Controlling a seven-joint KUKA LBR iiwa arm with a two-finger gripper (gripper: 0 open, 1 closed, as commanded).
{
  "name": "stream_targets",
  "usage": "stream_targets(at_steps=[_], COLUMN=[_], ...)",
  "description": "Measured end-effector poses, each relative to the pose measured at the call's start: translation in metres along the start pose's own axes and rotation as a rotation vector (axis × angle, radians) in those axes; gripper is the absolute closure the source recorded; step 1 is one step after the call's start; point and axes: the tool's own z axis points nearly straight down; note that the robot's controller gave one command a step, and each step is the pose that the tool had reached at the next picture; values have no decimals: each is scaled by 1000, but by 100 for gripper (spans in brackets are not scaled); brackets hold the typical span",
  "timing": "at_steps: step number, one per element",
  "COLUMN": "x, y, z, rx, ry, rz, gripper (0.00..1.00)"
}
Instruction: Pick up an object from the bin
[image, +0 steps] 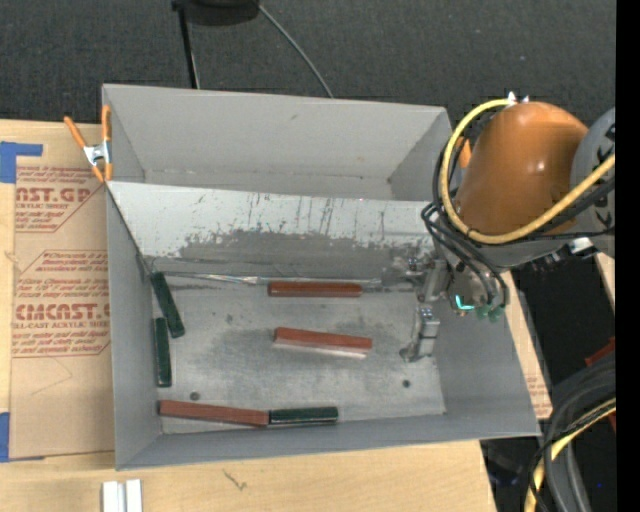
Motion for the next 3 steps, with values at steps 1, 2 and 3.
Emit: stream_targets(at_steps=[1, 2, 3], x=[-2, -4, -4], y=[0, 12, 12], z=[-4, 34, 100], rx=[1, 1, 1], ry=[-8, -14, -12], rz=[0, -71, -132], gripper=[0, 0, 0])
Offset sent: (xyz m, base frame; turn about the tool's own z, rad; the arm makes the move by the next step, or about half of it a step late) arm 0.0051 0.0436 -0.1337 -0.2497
